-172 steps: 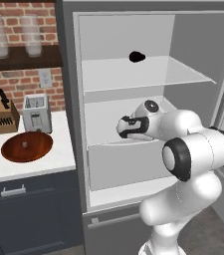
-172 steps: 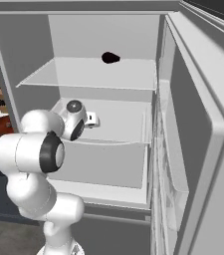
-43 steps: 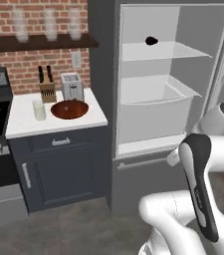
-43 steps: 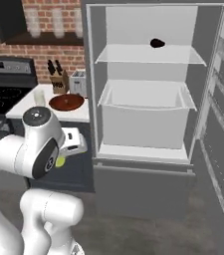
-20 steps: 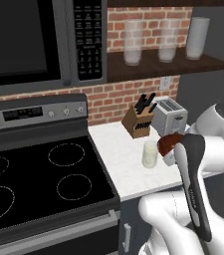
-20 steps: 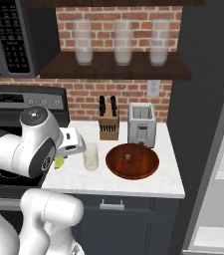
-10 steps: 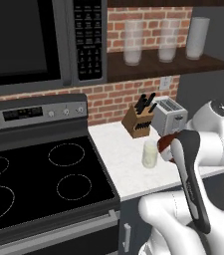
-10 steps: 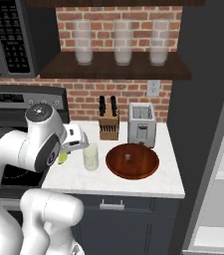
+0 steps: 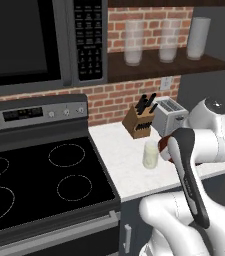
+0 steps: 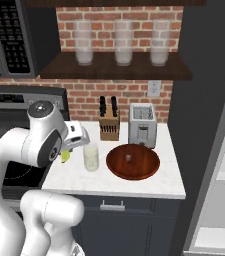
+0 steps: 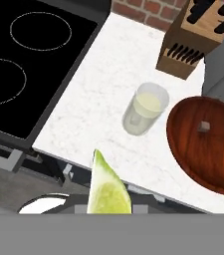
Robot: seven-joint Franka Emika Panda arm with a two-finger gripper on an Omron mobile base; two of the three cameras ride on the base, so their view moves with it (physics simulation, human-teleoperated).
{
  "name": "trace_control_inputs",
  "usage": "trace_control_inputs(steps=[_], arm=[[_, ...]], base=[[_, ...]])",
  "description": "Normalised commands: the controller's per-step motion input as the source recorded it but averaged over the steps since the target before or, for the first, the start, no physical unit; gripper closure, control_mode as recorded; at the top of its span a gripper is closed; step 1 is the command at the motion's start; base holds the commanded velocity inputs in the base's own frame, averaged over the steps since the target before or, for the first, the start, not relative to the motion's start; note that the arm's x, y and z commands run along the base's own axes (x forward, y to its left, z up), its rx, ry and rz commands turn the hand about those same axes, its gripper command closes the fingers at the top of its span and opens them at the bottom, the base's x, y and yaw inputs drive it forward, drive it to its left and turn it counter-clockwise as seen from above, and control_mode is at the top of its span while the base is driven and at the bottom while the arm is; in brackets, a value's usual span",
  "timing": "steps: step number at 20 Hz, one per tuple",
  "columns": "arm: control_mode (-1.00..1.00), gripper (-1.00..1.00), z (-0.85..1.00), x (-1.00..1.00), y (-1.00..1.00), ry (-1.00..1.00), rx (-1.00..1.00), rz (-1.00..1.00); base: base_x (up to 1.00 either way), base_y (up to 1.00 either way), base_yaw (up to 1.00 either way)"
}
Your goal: Grab a lemon wedge from the fridge and one ice cube from the ice bowl, and put them in the glass of lemonade.
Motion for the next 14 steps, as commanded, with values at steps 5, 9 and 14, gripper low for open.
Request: trace_control_inputs(steps=[5, 9, 14], arm=[[-1.0, 1.0, -0.09, 0.04, 0.02, 0.0, -0.2, 0.22], [-1.0, 1.0, 0.0, 0.12, 0.11, 0.0, -0.15, 0.08], [-1.0, 1.0, 0.0, 0.33, 0.1, 0.0, -0.02, 0.01]], base=[[0.0, 0.0, 0.0], [0.0, 0.0, 0.0], [0.0, 0.0, 0.0]])
